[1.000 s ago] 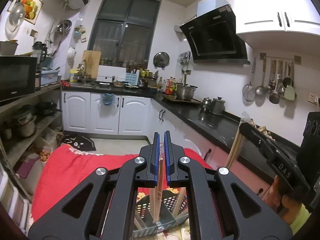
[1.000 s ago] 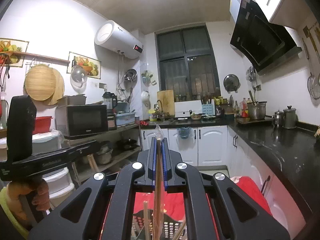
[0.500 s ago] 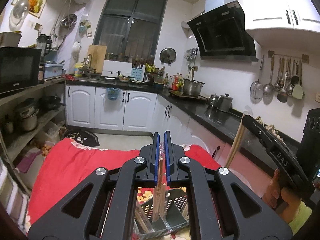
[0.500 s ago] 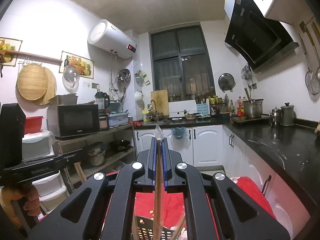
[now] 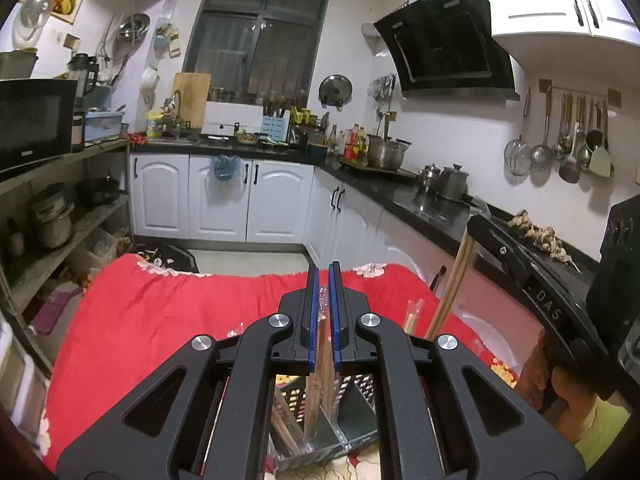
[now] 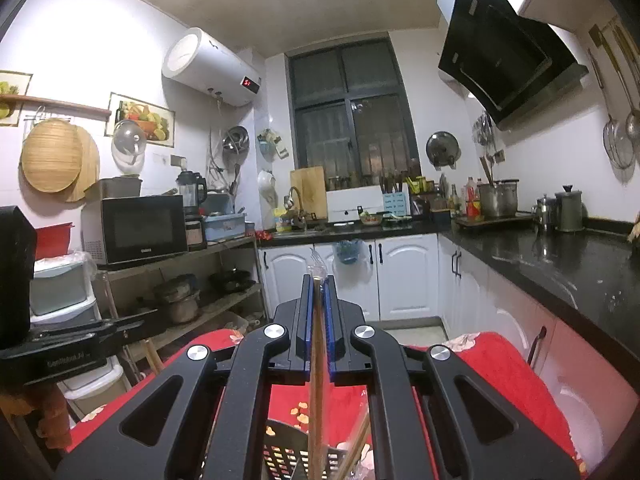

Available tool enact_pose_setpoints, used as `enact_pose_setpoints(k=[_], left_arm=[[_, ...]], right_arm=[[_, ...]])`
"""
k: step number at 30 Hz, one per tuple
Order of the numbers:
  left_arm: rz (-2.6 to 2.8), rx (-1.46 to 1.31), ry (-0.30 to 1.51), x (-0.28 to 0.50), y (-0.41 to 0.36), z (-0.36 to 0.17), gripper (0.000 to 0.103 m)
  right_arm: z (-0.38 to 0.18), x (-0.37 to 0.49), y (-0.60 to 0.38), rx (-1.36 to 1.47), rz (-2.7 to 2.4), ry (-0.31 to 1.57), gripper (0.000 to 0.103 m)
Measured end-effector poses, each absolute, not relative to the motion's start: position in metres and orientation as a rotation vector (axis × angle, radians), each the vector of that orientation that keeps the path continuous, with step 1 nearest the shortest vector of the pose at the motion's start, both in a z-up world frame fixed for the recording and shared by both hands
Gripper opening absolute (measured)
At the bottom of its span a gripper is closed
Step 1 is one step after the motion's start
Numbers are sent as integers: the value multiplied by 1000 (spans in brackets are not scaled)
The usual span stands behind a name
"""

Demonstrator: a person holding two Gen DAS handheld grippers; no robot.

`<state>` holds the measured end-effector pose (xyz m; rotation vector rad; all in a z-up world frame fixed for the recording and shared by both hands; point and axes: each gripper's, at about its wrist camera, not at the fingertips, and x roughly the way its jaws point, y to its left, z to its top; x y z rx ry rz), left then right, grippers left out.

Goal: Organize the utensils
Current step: 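Lower chopsticks into the caddy compartments and open both tools, then withdraw both open tools from the caddy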

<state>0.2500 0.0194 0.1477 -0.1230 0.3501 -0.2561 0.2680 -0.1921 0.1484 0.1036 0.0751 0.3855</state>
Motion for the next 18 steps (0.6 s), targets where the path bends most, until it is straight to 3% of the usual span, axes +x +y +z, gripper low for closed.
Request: enact_pose_setpoints(k=[6, 18], left_arm=[[-255, -114, 384, 252, 19, 134, 6], [-224, -101, 416, 240, 20, 124, 60]], right_arm=[[140, 265, -197, 106, 379, 108, 22], [135, 240, -209, 59, 344, 177, 49]])
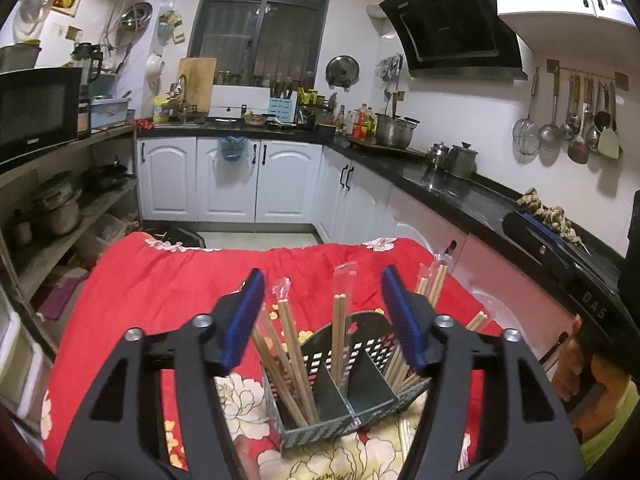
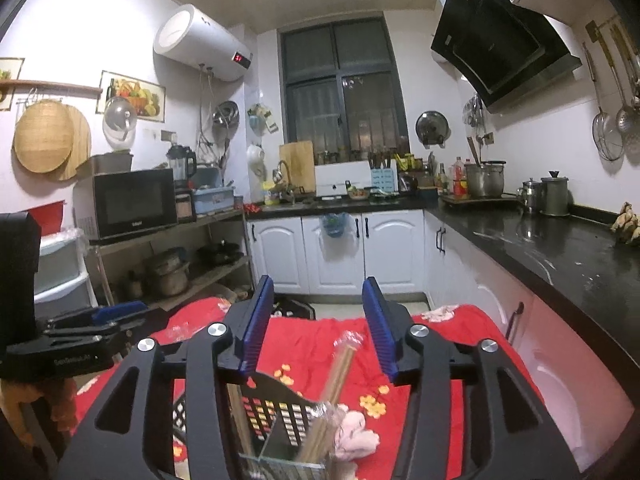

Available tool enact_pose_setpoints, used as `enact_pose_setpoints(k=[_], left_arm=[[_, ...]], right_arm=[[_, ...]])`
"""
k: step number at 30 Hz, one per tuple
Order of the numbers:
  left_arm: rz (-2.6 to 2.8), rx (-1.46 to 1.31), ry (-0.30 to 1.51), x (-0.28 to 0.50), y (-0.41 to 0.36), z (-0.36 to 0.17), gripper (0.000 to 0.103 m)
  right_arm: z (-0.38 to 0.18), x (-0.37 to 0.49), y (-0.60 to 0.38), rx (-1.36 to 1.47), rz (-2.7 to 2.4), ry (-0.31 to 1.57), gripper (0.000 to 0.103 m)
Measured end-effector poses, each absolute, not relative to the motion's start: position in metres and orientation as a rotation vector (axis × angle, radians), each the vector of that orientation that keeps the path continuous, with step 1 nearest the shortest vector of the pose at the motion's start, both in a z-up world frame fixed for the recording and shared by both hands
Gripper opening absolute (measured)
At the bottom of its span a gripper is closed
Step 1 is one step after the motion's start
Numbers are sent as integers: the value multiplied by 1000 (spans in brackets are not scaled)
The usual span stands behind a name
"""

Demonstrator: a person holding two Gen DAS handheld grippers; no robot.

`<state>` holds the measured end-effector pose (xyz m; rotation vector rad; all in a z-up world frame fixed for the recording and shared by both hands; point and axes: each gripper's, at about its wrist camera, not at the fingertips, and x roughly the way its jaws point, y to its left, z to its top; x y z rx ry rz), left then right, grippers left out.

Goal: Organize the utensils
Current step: 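Withdraw both open tools from the caddy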

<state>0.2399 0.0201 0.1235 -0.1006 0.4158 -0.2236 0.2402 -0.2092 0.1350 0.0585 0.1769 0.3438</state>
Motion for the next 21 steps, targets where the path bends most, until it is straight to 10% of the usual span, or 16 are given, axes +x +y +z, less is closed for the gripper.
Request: enact_pose_setpoints(k=[7, 21], left_arm=[[-200, -115, 426, 227, 28, 122, 90], [-210, -141, 470, 197, 29, 101, 92]], right_arm=[[128, 223, -217, 35, 330, 244, 62], [86, 194, -230, 10, 329, 425, 68]])
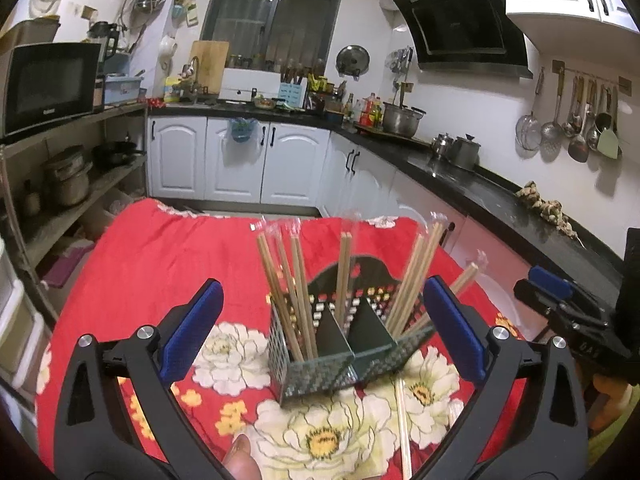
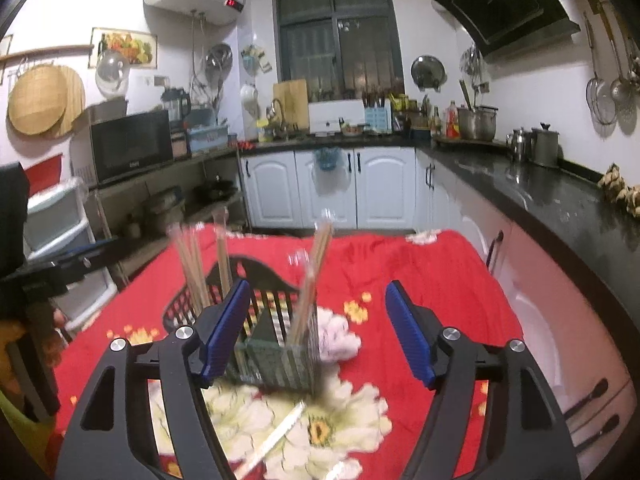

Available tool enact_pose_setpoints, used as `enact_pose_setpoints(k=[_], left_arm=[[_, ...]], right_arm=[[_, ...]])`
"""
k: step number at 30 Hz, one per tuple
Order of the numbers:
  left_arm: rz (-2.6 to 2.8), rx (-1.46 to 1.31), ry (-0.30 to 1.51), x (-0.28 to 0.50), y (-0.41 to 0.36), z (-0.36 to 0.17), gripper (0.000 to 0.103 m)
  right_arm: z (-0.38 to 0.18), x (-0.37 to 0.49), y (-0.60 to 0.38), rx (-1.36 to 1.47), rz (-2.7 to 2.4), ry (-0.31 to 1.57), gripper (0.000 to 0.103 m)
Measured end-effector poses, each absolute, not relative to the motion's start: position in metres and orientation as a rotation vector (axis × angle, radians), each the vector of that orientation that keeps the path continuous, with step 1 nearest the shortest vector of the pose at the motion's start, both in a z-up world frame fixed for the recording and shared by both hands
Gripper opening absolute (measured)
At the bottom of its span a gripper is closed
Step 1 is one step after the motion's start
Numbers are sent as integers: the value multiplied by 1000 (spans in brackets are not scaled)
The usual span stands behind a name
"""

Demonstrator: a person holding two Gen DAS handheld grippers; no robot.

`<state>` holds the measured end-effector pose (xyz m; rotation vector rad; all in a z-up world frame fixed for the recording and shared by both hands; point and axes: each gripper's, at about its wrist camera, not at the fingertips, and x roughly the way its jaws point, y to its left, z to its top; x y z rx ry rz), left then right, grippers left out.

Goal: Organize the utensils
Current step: 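Withdraw both open tools from the caddy, then lower both open tools onto the last chopsticks on the tablecloth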

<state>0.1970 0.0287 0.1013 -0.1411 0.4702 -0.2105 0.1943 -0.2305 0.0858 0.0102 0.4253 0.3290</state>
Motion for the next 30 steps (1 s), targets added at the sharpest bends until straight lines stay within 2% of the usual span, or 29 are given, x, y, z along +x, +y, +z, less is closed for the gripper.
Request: enact_pose_setpoints(k=[11, 17, 20, 22, 27, 30], left_arm=[[-278, -108, 561, 183, 4, 68, 92], [-316, -78, 628, 185, -16, 43, 92], [-337, -62, 671, 189, -28, 29, 92], [-348, -48, 703, 193, -36, 20, 84], [-380, -27, 798, 205, -55, -6, 62], [-393, -10, 847, 213, -67, -22, 55]], right_arm=[[40, 179, -232, -18, 325, 580, 67], [7, 171, -235, -29, 325, 689, 57], [-12, 172, -235, -31, 326, 756, 48], [-23, 174, -236, -27, 324, 795, 44], [-46, 179, -235, -1, 326, 872, 40], [-57, 184, -233, 19, 333, 913, 40]])
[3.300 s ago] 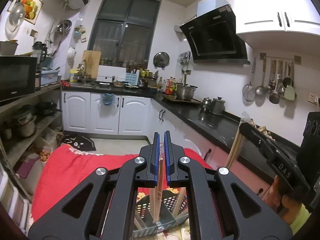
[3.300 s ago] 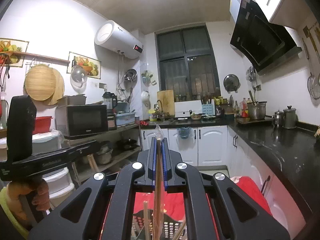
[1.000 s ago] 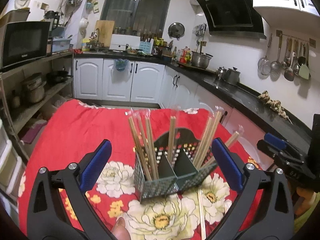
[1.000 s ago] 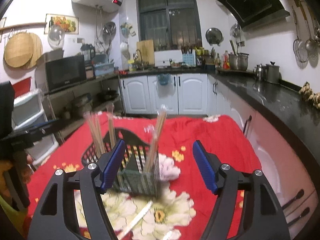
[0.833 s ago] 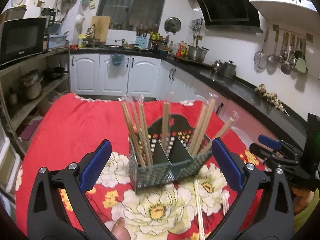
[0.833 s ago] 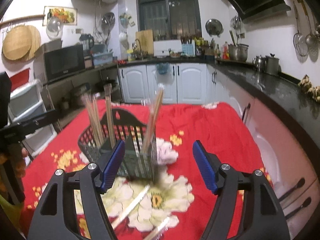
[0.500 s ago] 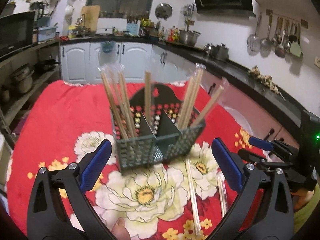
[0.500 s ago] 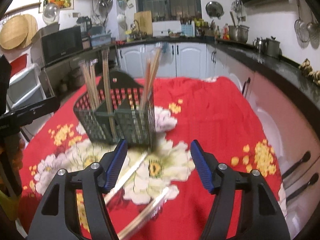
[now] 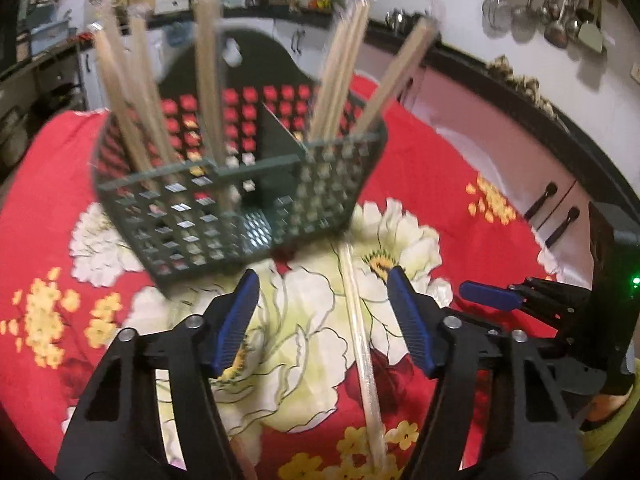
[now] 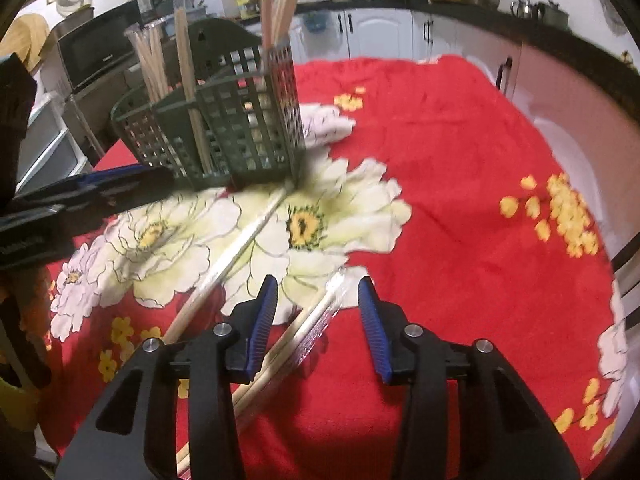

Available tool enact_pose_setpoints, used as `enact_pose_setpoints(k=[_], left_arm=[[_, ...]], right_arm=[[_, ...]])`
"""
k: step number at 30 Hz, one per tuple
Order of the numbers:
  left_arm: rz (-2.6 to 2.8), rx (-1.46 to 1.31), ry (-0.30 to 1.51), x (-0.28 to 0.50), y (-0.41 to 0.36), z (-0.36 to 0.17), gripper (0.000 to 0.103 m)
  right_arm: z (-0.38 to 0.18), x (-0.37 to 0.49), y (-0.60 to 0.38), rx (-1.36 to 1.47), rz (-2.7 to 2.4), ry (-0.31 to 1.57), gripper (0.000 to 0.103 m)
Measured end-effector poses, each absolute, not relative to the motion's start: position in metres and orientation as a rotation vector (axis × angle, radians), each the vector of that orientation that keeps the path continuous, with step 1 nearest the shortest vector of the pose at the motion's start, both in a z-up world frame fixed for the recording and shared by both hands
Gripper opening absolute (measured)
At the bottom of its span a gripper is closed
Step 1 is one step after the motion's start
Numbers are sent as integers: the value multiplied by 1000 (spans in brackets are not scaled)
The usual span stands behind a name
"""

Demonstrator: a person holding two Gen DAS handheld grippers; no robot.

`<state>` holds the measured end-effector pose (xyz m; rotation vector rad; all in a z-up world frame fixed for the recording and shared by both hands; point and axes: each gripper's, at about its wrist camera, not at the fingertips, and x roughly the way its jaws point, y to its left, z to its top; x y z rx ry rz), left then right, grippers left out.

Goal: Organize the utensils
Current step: 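Lower both open tools onto the last chopsticks on the tablecloth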

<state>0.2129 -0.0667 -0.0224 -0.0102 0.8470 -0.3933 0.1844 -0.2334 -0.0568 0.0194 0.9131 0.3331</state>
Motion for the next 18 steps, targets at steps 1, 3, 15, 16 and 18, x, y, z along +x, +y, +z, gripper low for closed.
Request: enact_pose_setpoints(k=[1, 3, 15, 16, 18], left_arm=[[-395, -4, 856, 215, -70, -26, 53], [-402, 10, 878, 221, -79, -34, 51], [-384, 70, 976, 258, -121, -71, 39], [-371, 79, 974, 259, -123, -73, 36], [-349, 108, 977, 261, -127, -75, 32]], right_arm=[[-59, 186, -234, 24, 332, 925, 38], [-67, 190, -236, 47, 321, 954, 34], [-73, 197, -262, 126, 321, 965, 11], [-73, 198, -264, 134, 323, 964, 10], [-71, 198, -266, 148, 327, 963, 10]])
